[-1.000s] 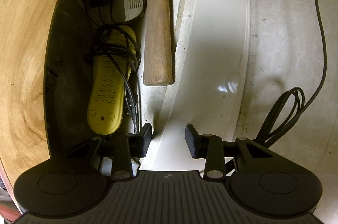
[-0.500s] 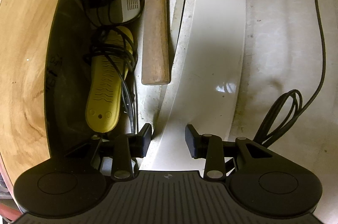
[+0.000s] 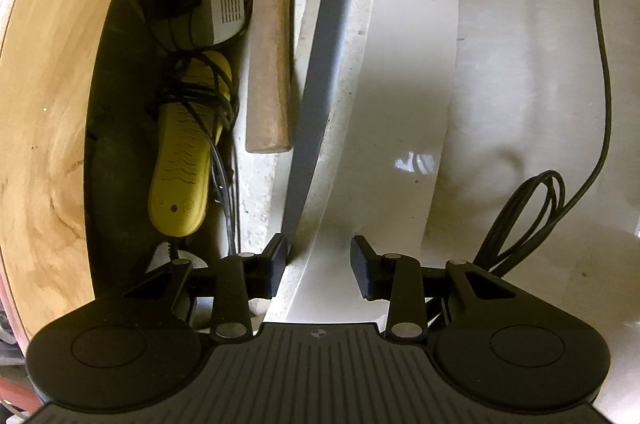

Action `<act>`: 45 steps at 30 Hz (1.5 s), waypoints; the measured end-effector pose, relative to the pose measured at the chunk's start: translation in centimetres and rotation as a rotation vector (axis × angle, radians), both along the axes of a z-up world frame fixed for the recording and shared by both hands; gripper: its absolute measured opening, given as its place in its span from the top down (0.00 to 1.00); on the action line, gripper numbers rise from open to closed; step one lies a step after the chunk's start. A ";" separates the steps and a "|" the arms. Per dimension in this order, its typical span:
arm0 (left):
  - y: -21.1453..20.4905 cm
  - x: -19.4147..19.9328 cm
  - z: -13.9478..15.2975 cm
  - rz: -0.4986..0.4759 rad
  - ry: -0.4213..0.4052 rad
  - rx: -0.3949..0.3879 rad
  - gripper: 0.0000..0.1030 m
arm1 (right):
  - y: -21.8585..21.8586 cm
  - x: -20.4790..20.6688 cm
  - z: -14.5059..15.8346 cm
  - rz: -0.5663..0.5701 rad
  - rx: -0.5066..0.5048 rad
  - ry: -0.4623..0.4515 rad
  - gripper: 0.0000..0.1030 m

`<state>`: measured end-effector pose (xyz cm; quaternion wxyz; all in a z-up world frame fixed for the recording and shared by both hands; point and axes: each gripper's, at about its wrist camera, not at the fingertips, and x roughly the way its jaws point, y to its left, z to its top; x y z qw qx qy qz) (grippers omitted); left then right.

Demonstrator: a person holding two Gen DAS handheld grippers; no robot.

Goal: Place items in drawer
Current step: 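Pull the white drawer outward with both grippers holding its side edges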

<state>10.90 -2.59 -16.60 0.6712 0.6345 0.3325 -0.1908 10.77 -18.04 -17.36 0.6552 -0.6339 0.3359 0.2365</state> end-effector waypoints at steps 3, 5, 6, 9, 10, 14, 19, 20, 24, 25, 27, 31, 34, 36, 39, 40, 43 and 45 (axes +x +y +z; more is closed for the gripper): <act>0.0 -0.4 0.1 0.004 0.016 -0.003 0.67 | 0.0 -0.5 0.0 0.002 -0.004 0.011 0.75; 0.0 -0.6 0.2 0.007 0.027 -0.005 0.67 | 0.1 -0.6 0.1 0.002 -0.003 0.021 0.75; 0.0 -0.7 0.3 0.008 0.032 -0.006 0.67 | 0.1 -0.8 0.1 0.001 -0.004 0.026 0.75; -0.1 -1.1 0.4 0.012 0.048 -0.009 0.67 | 0.2 -1.2 0.3 0.002 -0.005 0.043 0.75; -0.1 -1.2 0.5 0.013 0.053 -0.010 0.67 | 0.2 -1.4 0.3 0.003 -0.005 0.049 0.75; -0.1 -1.7 0.6 0.019 0.074 -0.014 0.67 | 0.2 -2.2 0.5 0.008 -0.010 0.067 0.75; -0.1 -2.2 0.7 0.028 0.087 -0.017 0.68 | 0.4 -2.5 0.0 0.023 -0.026 0.078 0.74; -0.2 -2.3 0.8 0.032 0.089 -0.019 0.68 | 0.4 -2.6 0.0 0.023 -0.027 0.081 0.74; -0.2 -2.4 0.9 0.046 0.099 -0.026 0.68 | 0.4 -2.8 0.3 0.003 -0.015 0.100 0.74; -0.2 -2.6 0.9 0.044 0.102 -0.025 0.68 | 0.5 -2.9 0.3 0.003 -0.016 0.105 0.74; -0.2 -2.9 0.9 0.042 0.109 -0.023 0.68 | 0.5 -3.0 0.4 0.005 -0.018 0.120 0.74; -0.2 -3.4 1.2 0.052 0.138 -0.028 0.68 | 0.5 -3.5 0.6 0.001 -0.015 0.147 0.74; -0.2 -3.8 1.4 0.061 0.163 -0.030 0.68 | 0.5 -3.8 0.8 -0.008 -0.009 0.169 0.75; -0.3 -4.1 1.5 0.065 0.180 -0.030 0.68 | 0.4 -4.0 0.9 -0.016 -0.004 0.185 0.76; -0.3 -4.7 1.5 0.060 0.212 -0.020 0.68 | 0.2 -4.5 1.1 -0.018 -0.001 0.213 0.76; -0.4 -5.0 1.4 0.060 0.220 -0.014 0.68 | 0.2 -4.8 1.2 -0.018 0.000 0.226 0.77; -0.4 -5.5 1.5 0.062 0.242 -0.007 0.68 | 0.1 -5.3 1.4 -0.026 0.010 0.257 0.78; -0.3 -5.7 1.7 0.075 0.261 -0.018 0.71 | 0.0 -5.5 1.5 -0.037 0.012 0.272 0.78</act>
